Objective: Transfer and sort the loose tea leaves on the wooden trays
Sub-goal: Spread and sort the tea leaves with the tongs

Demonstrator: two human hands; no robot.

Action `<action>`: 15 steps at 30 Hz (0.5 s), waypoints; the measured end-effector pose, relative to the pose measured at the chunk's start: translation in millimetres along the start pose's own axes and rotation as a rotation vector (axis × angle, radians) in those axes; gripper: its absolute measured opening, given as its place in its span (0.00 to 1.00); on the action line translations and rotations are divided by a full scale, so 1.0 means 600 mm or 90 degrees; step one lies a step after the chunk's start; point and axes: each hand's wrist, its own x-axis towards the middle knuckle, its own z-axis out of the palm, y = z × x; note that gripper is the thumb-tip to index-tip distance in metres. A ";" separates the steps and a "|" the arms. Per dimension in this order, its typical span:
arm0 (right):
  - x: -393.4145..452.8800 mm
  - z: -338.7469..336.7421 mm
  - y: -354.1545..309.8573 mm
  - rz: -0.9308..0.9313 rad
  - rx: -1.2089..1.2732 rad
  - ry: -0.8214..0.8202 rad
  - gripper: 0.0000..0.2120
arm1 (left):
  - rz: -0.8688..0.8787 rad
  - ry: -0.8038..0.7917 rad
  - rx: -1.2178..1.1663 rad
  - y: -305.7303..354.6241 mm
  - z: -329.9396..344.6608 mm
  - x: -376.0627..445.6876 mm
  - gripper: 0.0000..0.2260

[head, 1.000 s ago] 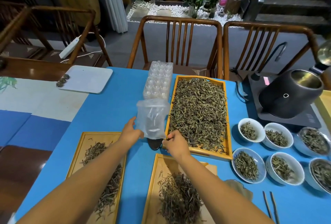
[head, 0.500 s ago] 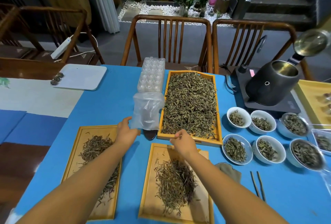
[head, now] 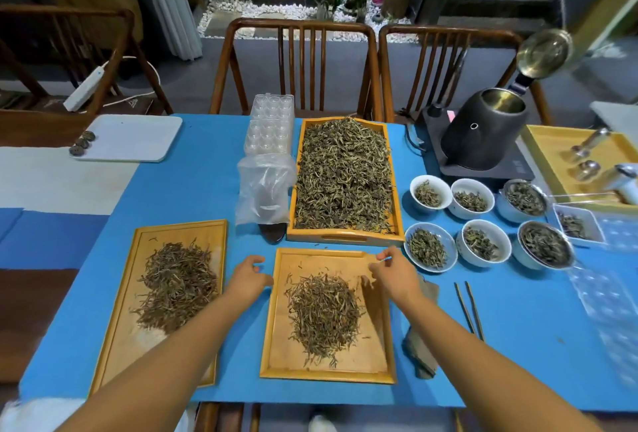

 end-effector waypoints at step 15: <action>-0.044 -0.111 0.207 0.090 -0.172 0.220 0.15 | 0.019 -0.041 -0.040 -0.072 0.029 -0.007 0.27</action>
